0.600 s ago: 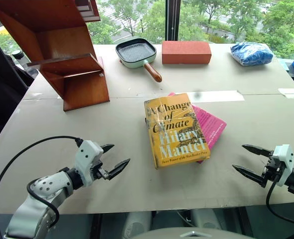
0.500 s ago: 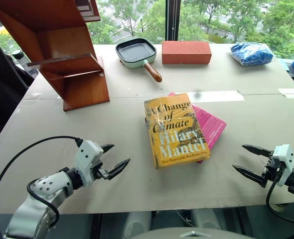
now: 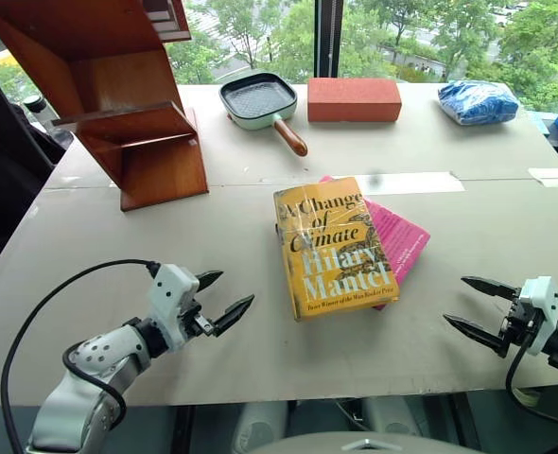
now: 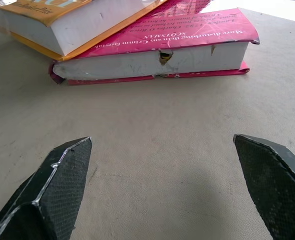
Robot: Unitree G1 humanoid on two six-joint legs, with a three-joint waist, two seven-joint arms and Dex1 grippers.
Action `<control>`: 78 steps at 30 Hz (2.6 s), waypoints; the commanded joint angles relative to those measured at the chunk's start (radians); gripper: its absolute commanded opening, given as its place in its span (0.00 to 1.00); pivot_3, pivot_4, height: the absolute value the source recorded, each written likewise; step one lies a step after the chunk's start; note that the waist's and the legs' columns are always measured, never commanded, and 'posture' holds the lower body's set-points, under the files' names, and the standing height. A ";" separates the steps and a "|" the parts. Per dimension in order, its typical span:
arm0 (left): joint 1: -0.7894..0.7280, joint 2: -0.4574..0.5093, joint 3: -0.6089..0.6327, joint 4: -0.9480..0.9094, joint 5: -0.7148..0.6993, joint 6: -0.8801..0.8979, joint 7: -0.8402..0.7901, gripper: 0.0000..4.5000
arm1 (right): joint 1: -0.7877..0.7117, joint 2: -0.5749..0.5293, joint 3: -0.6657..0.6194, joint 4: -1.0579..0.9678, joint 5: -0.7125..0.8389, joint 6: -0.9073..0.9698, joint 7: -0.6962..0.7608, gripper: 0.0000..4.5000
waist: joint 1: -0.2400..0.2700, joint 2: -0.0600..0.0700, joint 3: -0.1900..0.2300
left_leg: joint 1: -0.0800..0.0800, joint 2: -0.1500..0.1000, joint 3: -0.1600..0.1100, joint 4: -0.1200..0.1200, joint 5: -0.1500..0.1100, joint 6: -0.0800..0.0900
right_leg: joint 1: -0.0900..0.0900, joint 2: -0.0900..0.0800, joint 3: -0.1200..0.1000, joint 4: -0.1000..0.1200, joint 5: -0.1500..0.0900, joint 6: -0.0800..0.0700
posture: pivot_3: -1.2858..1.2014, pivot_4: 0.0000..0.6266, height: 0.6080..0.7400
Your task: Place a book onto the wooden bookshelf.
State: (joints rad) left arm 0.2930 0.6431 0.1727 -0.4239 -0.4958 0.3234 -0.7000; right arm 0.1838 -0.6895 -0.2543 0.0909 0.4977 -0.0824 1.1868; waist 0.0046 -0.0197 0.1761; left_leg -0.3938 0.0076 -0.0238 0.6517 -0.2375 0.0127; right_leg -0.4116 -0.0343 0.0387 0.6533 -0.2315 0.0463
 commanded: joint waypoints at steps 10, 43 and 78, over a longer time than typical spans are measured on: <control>-0.207 -0.101 -0.063 -0.003 -0.181 0.201 -0.004 1.00 | 0.049 -0.011 -0.071 -0.204 0.096 0.047 -0.016 1.00 | 0.005 0.000 0.000 | 0.000 0.000 0.000 0.001 0.000 0.000 | 0.000 0.001 0.000 0.002 0.000 0.000 | 0.52 0.24 1.00; -0.573 -0.301 0.079 0.498 -1.085 1.070 0.552 0.30 | 0.095 -0.075 -0.149 -0.668 0.322 0.360 -0.145 1.00 | -0.013 -0.001 0.000 | -0.001 -0.002 -0.006 0.003 0.000 0.000 | 0.000 0.000 -0.003 0.005 0.003 0.000 | 0.52 0.24 1.00; -1.291 0.682 -0.377 0.616 0.868 -0.294 -0.150 0.01 | -0.742 0.166 0.047 -0.275 0.407 0.541 -0.293 1.00 | -0.032 -0.003 0.008 | -0.014 -0.002 -0.005 0.000 0.000 0.000 | -0.007 0.003 -0.011 -0.005 0.005 0.001 | 0.52 0.24 1.00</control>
State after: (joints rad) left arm -0.9907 1.2958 -0.2454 0.1880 0.3343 0.0329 -0.8507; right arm -0.5208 -0.5236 -0.1999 -0.1719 0.8790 0.4499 0.8936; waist -0.0269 -0.0229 0.1845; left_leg -0.4119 0.0054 -0.0294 0.6536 -0.2374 0.0127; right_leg -0.4219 -0.0319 0.0271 0.6492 -0.2260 0.0470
